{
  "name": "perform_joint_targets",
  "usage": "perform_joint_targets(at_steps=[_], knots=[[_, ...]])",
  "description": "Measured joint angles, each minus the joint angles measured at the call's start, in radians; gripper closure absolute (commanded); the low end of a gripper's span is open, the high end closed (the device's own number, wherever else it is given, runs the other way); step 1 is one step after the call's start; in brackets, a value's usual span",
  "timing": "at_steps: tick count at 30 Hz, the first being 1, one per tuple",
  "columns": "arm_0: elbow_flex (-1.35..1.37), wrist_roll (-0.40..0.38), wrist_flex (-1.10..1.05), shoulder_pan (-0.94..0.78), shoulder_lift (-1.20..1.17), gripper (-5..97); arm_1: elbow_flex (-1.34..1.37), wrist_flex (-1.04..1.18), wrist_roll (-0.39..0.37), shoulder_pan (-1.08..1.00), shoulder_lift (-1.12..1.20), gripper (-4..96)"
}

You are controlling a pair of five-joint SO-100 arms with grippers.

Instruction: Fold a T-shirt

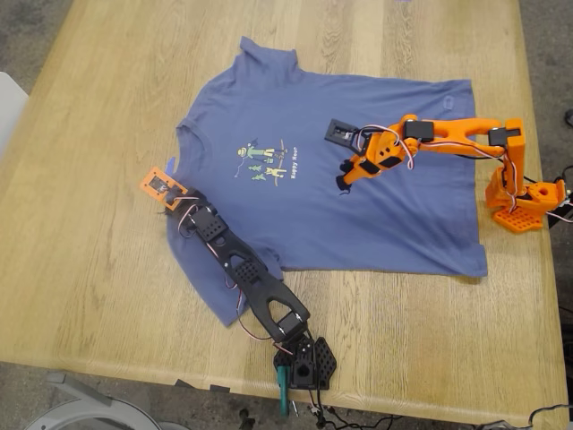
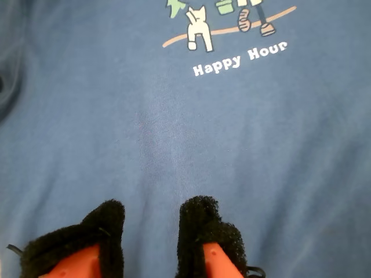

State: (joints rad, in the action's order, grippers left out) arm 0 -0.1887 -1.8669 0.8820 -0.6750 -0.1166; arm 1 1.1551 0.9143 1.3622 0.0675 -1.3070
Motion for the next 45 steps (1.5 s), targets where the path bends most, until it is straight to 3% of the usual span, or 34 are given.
perform_joint_targets(at_steps=[12, 30, 36, 43, 45], knots=[[-0.074, -0.021, 0.063, 0.031, 0.038, 92, 0.100, -0.209, -0.048, 0.009, 0.055, 59.1], [-0.092, -0.021, 0.163, 0.114, 0.017, 92, 0.147, -0.298, -0.055, -0.006, 0.236, 59.5], [-0.092, -0.021, 0.198, 0.130, -0.005, 92, -0.169, -0.138, -0.051, -0.005, 0.443, 61.2], [-0.091, -0.023, 0.256, 0.150, -0.063, 92, -1.135, 0.439, -0.028, 0.012, 1.012, 68.1], [-0.091, -0.023, 0.267, 0.164, -0.084, 92, -1.201, 0.462, -0.025, 0.012, 1.031, 68.5]])
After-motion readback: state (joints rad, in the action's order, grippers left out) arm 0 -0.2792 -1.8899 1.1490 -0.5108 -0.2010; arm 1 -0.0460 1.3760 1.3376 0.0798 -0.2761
